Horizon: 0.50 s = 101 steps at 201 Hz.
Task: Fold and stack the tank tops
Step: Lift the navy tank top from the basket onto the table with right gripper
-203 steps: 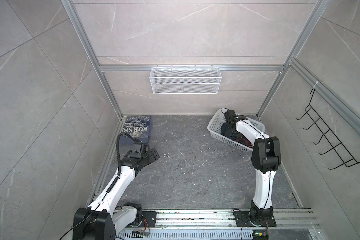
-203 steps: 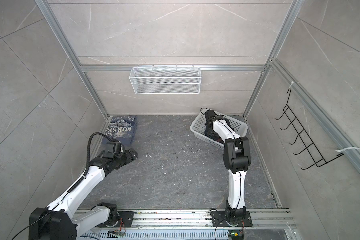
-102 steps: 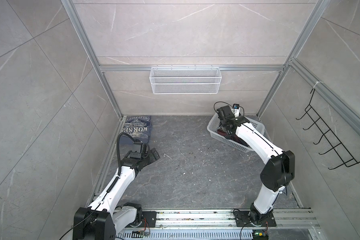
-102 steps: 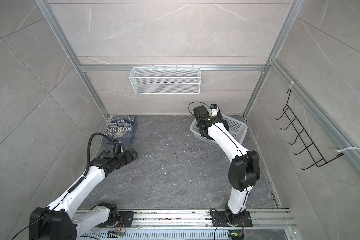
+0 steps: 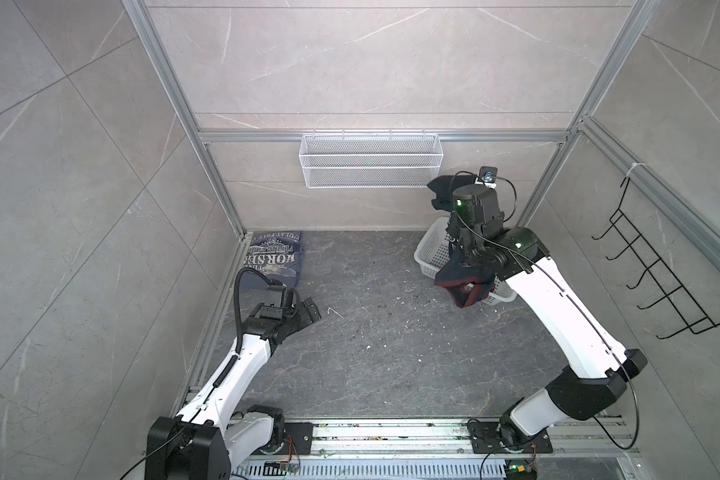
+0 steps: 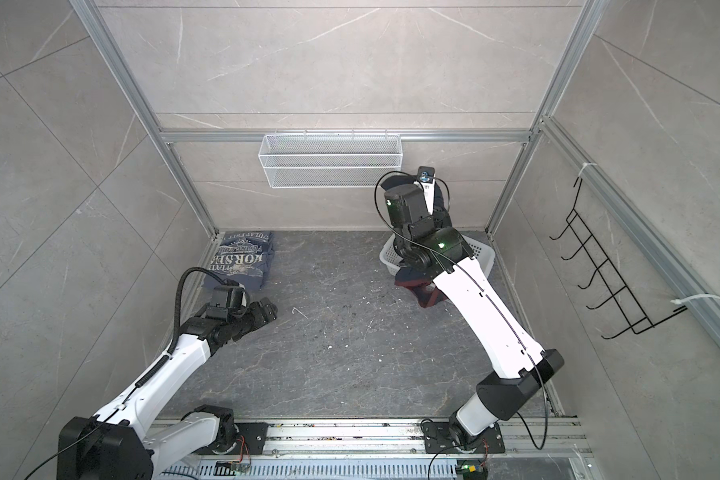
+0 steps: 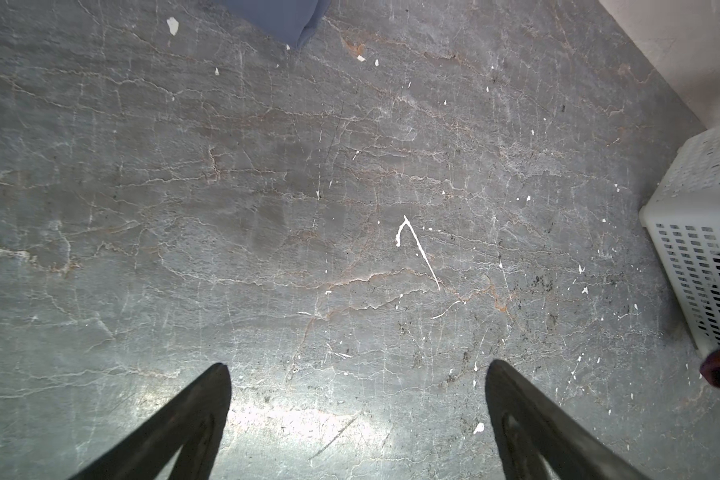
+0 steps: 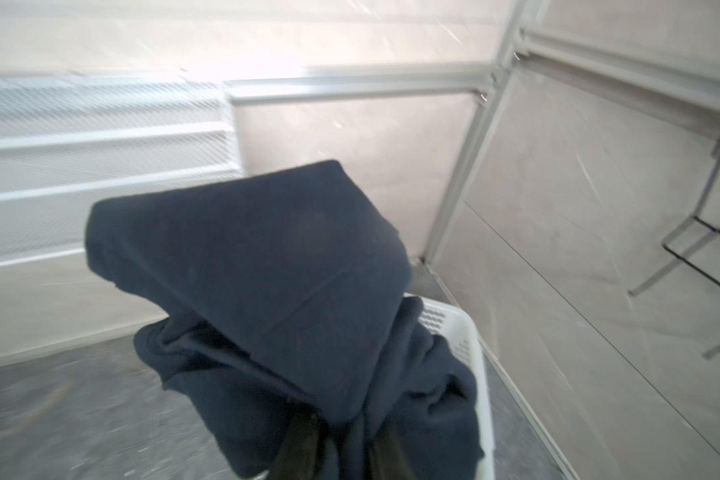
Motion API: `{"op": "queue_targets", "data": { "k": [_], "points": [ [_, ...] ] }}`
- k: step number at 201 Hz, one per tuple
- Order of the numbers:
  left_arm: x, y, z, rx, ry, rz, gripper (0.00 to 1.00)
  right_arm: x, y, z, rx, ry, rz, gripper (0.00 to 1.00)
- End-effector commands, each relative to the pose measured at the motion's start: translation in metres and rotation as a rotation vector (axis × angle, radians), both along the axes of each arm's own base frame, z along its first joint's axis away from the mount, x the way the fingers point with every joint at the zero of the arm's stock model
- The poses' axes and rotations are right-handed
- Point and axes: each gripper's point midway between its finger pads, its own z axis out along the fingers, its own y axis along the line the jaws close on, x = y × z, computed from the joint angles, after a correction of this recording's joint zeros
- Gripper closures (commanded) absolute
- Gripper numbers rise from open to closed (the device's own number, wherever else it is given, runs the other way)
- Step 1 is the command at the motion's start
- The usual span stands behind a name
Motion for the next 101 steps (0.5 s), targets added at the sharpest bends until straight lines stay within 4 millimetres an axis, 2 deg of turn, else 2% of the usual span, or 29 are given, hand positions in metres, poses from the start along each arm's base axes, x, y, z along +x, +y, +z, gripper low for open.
{"op": "queue_targets", "data": {
  "k": [1,11,26,46,62,82,90,101],
  "points": [
    [0.001,-0.003,0.016,-0.023,-0.064,-0.007,0.03,-0.041,0.027,0.05,-0.008,-0.082,0.16,1.0],
    [0.0,-0.002,0.02,-0.027,-0.08,-0.002,0.03,-0.053,0.041,0.058,-0.021,-0.091,0.218,1.0],
    [-0.002,0.0,0.028,-0.028,-0.109,0.011,0.03,-0.071,0.075,0.059,-0.03,-0.075,0.354,1.0],
    [-0.01,0.01,0.042,-0.016,-0.148,0.052,0.03,-0.085,0.121,0.031,-0.065,0.017,0.495,1.0],
    [-0.02,0.02,0.054,0.005,-0.172,0.098,0.03,-0.092,0.161,-0.015,-0.112,0.135,0.596,0.96],
    [-0.038,0.036,0.066,0.028,-0.189,0.168,0.03,-0.098,0.208,-0.095,-0.142,0.305,0.704,0.85],
    [-0.047,0.044,0.071,0.036,-0.198,0.206,0.03,-0.102,0.225,-0.125,-0.129,0.369,0.747,0.78],
    [-0.058,0.051,0.078,0.037,-0.218,0.24,0.03,-0.111,0.251,-0.169,-0.092,0.463,0.823,0.59]
  ]
}}
